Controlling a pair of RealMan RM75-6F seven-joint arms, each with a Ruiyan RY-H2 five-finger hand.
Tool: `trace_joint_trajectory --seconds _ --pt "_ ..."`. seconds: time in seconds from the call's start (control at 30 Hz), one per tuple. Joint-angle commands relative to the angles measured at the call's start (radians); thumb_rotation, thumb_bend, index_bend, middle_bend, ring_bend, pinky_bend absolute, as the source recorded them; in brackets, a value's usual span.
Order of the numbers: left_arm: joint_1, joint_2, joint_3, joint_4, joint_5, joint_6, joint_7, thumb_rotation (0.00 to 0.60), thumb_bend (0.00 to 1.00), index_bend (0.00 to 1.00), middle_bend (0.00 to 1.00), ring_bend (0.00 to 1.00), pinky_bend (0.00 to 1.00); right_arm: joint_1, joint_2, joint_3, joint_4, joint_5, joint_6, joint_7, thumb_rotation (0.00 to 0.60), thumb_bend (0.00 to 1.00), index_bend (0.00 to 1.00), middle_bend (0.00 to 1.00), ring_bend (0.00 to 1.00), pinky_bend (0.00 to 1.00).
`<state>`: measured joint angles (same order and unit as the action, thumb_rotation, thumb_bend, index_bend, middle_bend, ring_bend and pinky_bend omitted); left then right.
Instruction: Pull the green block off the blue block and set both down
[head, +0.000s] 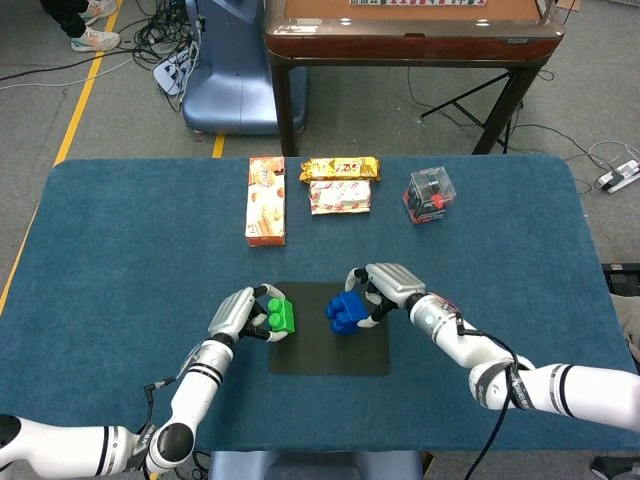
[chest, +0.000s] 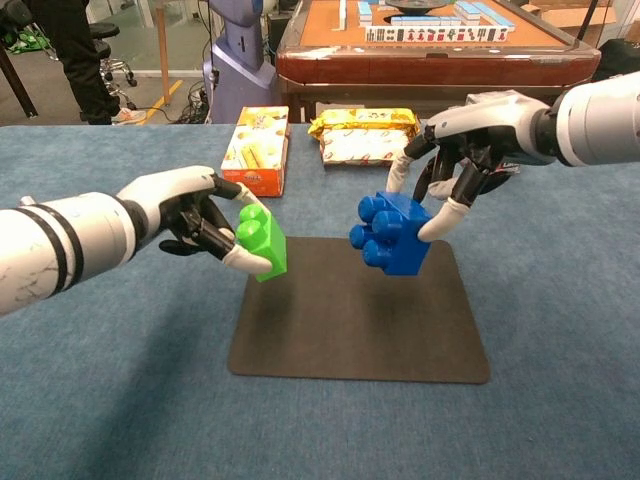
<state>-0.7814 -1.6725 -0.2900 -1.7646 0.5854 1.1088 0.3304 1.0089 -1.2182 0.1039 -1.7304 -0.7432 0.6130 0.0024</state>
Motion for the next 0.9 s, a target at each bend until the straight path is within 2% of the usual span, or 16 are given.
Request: trace_joint_trajectory --seconds 0.03,0.17,0.23,0.43,0.53,0.67,0.73,0.9 --pt "-0.013 -0.017 0.023 0.018 0.013 -0.004 0.029 0.600 0.11 0.29 1.00 0.87 1.00 0.008 -0.004 -0.024 -0.005 0.028 0.041 -0.044 0.600 0.00 0.13 1.00 1.00 1.00" --pt "-0.026 -0.036 0.041 0.038 0.027 0.009 0.069 0.600 0.05 0.14 1.00 0.86 1.00 0.005 -0.014 -0.039 -0.009 0.050 0.100 -0.093 0.600 0.00 0.02 1.00 1.00 1.00" --pt "-0.027 -0.045 0.045 0.045 0.038 0.024 0.080 0.600 0.04 0.09 1.00 0.86 1.00 -0.002 -0.014 -0.040 -0.017 0.052 0.132 -0.109 0.600 0.00 0.00 0.99 1.00 1.00" --pt "-0.006 -0.033 0.043 0.035 0.077 0.067 0.080 0.600 0.04 0.05 0.97 0.78 0.98 -0.049 0.020 -0.034 -0.055 0.014 0.214 -0.124 0.600 0.00 0.00 0.86 1.00 0.99" --pt "0.012 -0.008 0.047 0.021 0.118 0.109 0.087 0.600 0.04 0.07 0.87 0.70 0.96 -0.080 0.056 -0.039 -0.081 -0.009 0.257 -0.137 0.600 0.00 0.00 0.76 0.93 0.90" --pt "0.040 0.035 0.054 -0.002 0.170 0.165 0.102 0.600 0.04 0.10 0.65 0.62 0.93 -0.135 0.114 -0.053 -0.124 -0.050 0.317 -0.147 0.600 0.00 0.01 0.60 0.76 0.79" --pt "0.052 0.056 0.060 -0.009 0.192 0.184 0.110 0.600 0.04 0.11 0.54 0.55 0.87 -0.162 0.137 -0.061 -0.140 -0.073 0.341 -0.149 0.600 0.00 0.03 0.54 0.68 0.76" --pt "0.095 0.109 0.095 -0.006 0.293 0.256 0.132 0.600 0.04 0.15 0.32 0.35 0.62 -0.249 0.186 -0.090 -0.171 -0.171 0.423 -0.147 0.600 0.00 0.06 0.42 0.50 0.65"
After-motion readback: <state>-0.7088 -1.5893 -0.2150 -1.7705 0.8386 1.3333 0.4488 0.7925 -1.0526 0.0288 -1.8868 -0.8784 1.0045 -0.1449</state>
